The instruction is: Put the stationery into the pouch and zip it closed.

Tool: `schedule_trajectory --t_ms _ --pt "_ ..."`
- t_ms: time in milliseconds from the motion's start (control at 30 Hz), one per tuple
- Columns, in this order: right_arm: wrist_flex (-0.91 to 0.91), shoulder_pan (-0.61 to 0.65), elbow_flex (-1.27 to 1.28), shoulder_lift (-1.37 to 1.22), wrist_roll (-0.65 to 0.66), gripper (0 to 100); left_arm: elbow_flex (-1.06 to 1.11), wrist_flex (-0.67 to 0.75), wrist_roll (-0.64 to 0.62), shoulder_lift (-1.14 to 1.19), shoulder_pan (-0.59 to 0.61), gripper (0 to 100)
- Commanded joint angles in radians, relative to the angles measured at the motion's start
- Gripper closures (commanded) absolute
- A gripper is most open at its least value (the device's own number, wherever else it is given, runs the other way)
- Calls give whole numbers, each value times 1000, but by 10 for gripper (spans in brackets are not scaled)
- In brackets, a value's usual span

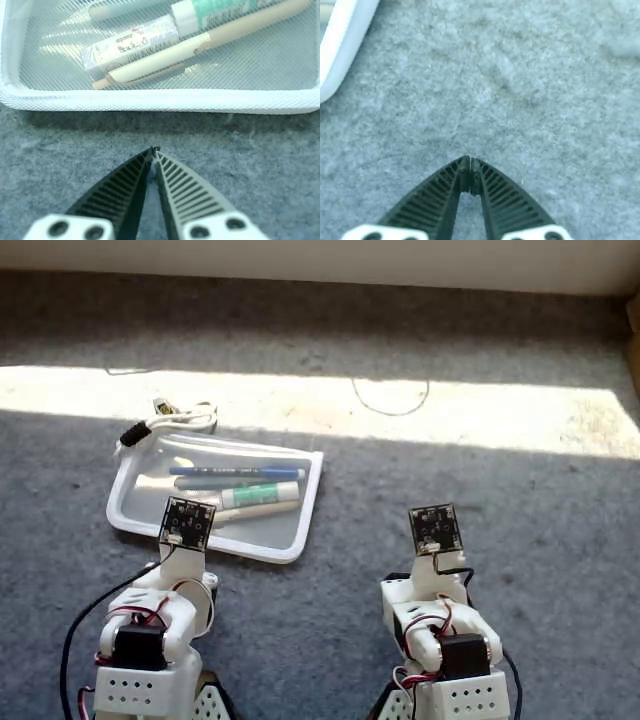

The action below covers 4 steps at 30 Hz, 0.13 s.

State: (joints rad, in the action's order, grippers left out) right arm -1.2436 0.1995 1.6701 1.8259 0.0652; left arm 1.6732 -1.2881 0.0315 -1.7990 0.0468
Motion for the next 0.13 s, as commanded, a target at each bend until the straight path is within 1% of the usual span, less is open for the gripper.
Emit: schedule_trajectory --t_ms 0,100 --pt "-5 -10 108 8 -2 993 22 -3 -5 -2 13 992" --pt "-5 -10 108 8 -2 993 22 -3 -5 -2 13 992"
